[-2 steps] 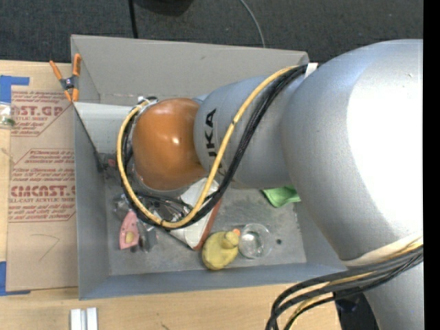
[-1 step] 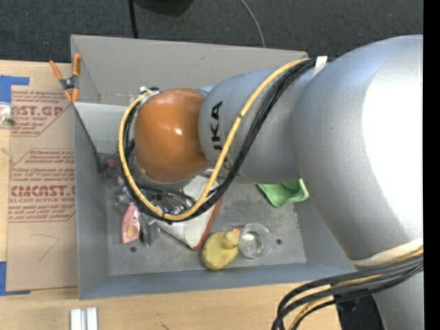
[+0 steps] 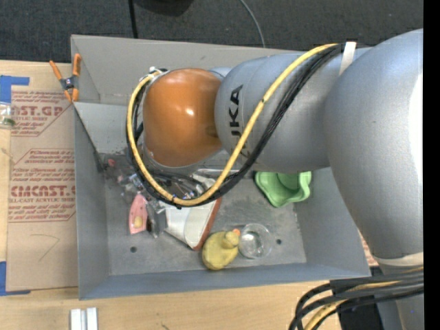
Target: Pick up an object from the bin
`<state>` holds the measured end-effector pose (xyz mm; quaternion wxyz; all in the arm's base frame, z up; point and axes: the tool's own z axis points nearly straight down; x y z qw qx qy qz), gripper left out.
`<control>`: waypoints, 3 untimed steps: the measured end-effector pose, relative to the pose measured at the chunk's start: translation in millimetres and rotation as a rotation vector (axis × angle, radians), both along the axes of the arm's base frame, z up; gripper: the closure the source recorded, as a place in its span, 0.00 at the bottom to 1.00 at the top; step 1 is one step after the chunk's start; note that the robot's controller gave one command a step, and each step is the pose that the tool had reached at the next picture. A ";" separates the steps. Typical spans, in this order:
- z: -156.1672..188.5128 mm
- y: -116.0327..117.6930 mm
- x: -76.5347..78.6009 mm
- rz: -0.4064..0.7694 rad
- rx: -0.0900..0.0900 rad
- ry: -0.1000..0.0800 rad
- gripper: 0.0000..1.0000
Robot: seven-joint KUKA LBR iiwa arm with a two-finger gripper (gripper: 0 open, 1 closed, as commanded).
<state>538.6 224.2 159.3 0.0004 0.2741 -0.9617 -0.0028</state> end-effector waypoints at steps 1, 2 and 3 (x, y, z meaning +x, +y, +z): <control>-21.9 -0.9 1.8 0.059 0.008 -0.020 1.00; -14.9 0.5 -3.9 0.070 -0.002 0.009 1.00; -20.4 -4.8 14.6 0.068 0.012 -0.029 1.00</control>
Offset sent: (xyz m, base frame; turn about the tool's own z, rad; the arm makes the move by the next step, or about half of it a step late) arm 0.0032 0.0134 0.1397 -0.0742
